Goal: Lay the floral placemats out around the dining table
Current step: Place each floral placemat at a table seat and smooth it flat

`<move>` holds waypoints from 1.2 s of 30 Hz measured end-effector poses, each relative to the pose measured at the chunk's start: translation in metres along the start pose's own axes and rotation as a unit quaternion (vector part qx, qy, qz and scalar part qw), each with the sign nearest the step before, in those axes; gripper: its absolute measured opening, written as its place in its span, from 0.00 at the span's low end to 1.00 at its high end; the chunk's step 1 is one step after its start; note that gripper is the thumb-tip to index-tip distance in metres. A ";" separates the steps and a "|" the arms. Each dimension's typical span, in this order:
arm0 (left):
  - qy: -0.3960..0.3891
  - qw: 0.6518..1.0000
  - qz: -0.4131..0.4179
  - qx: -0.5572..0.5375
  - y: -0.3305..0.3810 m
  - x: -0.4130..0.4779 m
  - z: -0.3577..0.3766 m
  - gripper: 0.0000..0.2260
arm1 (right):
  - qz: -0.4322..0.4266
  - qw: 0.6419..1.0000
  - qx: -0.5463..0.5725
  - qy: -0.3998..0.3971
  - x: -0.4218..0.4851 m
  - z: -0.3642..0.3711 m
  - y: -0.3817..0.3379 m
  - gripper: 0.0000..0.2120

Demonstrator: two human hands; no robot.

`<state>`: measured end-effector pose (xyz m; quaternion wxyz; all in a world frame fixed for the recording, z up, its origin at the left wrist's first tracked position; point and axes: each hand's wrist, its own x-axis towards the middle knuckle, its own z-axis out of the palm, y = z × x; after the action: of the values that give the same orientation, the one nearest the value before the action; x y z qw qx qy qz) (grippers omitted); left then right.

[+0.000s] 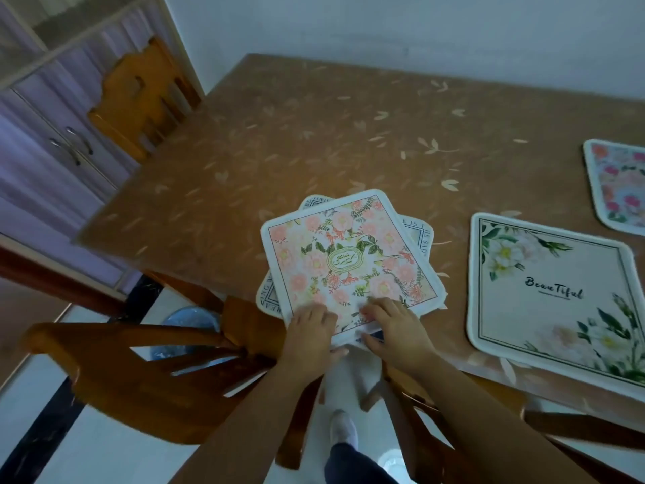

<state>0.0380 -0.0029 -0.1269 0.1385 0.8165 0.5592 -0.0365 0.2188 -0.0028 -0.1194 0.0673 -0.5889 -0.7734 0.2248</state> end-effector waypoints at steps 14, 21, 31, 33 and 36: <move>0.074 0.978 -0.038 -0.190 -0.003 -0.005 -0.008 0.08 | -0.070 0.995 0.069 0.026 0.013 0.009 -0.001 0.21; 0.130 0.965 -0.057 -0.221 -0.017 -0.010 -0.044 0.06 | -0.068 0.990 0.090 0.080 0.015 -0.013 -0.015 0.10; 0.245 0.934 -0.068 -0.252 -0.088 -0.039 -0.107 0.05 | -0.066 0.976 0.119 0.168 0.036 -0.044 -0.098 0.03; 0.276 0.926 -0.064 -0.250 -0.109 -0.053 -0.121 0.05 | -0.068 0.975 0.113 0.179 0.042 -0.048 -0.128 0.01; 0.310 0.915 -0.060 -0.250 -0.146 -0.081 -0.146 0.04 | -0.080 0.972 0.097 0.197 0.052 -0.052 -0.181 0.01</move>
<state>-0.1404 0.0123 0.0035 0.1556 0.6906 0.6129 0.3510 0.0631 0.0225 -0.0042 0.2930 -0.5485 -0.7641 0.1716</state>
